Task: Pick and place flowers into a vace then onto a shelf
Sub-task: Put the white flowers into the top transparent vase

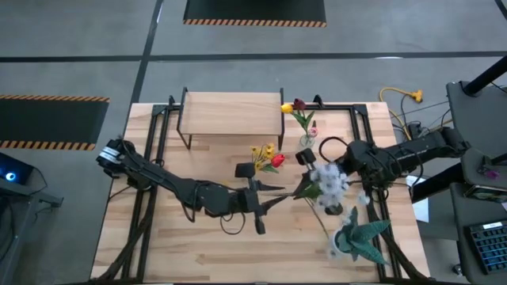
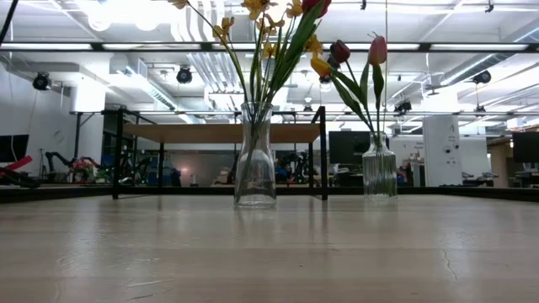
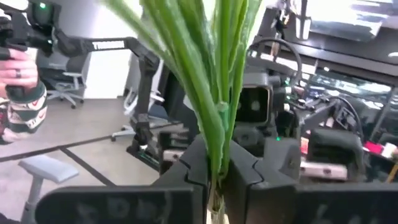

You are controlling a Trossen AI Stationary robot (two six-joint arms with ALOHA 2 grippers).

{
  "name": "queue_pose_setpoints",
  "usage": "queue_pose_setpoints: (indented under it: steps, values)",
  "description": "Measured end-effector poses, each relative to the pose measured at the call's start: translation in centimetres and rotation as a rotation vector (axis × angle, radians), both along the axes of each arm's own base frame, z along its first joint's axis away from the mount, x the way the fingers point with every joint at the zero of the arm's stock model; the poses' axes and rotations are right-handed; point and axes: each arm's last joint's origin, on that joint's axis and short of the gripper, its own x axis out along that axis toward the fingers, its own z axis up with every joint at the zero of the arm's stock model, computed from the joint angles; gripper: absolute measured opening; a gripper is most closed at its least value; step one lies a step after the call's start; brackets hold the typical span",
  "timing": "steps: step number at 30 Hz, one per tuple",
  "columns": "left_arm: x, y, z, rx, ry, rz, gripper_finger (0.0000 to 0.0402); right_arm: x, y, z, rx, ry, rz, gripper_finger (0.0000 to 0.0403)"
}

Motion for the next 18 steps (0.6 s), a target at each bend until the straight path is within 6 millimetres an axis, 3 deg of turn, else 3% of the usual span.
queue_pose_setpoints:
  steps: [5,11,18]
  values:
    - [-2.1,-0.1,1.8,0.009,0.021,-0.021,0.0158,-1.5,-0.6,0.5,0.008,0.056,-0.079,0.0014]
    - [-6.0,0.8,2.9,-0.076,0.103,-0.046,0.0173,-5.2,-2.0,1.6,0.053,0.146,-0.288,0.0013]
    - [-11.2,2.9,0.2,-0.088,0.143,-0.057,0.0174,-9.6,-3.2,2.0,0.101,0.171,-0.365,0.0013]
